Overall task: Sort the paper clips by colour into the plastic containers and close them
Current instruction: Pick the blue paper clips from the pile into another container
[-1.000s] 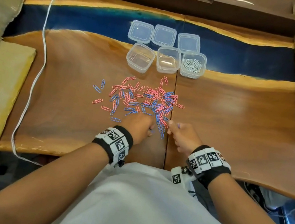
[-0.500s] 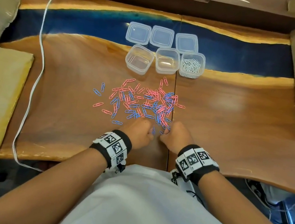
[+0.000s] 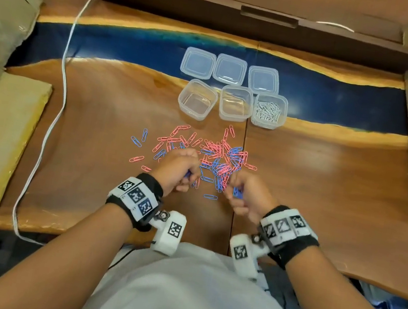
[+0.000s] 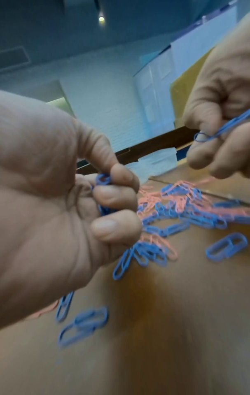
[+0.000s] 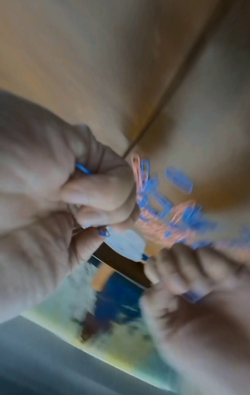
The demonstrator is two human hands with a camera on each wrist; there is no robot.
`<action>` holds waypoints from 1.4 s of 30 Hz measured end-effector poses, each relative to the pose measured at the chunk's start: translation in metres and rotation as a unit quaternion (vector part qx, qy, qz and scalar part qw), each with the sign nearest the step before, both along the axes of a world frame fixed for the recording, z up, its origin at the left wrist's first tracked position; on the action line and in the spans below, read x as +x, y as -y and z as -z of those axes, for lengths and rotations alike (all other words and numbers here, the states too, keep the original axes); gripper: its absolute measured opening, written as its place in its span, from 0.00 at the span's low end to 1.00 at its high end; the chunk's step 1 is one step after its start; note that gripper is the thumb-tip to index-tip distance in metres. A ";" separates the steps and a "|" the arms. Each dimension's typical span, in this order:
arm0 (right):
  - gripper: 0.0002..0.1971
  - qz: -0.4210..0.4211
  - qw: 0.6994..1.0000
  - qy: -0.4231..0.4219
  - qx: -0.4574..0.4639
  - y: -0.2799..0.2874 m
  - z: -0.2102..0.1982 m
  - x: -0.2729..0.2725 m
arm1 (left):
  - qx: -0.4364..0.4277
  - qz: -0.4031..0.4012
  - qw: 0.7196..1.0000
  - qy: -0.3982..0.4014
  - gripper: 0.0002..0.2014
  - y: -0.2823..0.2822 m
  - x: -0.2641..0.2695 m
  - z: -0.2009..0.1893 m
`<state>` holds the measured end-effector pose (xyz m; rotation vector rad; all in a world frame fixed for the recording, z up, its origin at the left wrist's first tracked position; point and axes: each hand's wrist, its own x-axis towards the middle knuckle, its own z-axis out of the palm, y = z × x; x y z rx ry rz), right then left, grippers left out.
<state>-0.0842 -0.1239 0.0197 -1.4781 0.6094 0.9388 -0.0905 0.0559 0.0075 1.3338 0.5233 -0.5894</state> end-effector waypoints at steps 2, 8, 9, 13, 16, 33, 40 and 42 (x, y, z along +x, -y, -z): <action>0.08 0.100 0.989 -0.035 0.104 -0.004 -0.010 0.026 | -0.016 -0.024 1.000 -0.004 0.13 0.004 0.015 -0.009; 0.11 0.175 0.969 -0.026 0.170 -0.021 -0.031 0.110 | -0.079 -0.066 0.993 -0.054 0.12 0.017 0.074 -0.034; 0.11 0.174 0.970 -0.025 0.168 -0.023 -0.033 0.122 | -0.081 -0.070 0.993 -0.054 0.10 0.019 0.084 -0.036; 0.09 0.192 0.969 -0.022 0.156 -0.031 -0.033 0.156 | -0.089 -0.087 0.991 -0.057 0.08 0.023 0.115 -0.045; 0.04 0.222 0.963 -0.038 0.146 -0.034 -0.037 0.162 | -0.079 -0.103 0.990 -0.061 0.08 0.024 0.129 -0.046; 0.17 0.225 0.953 -0.041 0.199 0.011 -0.058 0.130 | -0.074 -0.122 0.986 -0.084 0.14 0.031 0.165 -0.062; 0.08 0.168 0.983 0.012 0.071 0.039 -0.016 0.071 | -0.023 -0.085 0.996 -0.031 0.14 0.029 0.148 -0.063; 0.05 0.090 0.994 0.063 -0.029 0.038 -0.008 0.058 | 0.059 -0.034 0.998 0.015 0.09 0.023 0.134 -0.058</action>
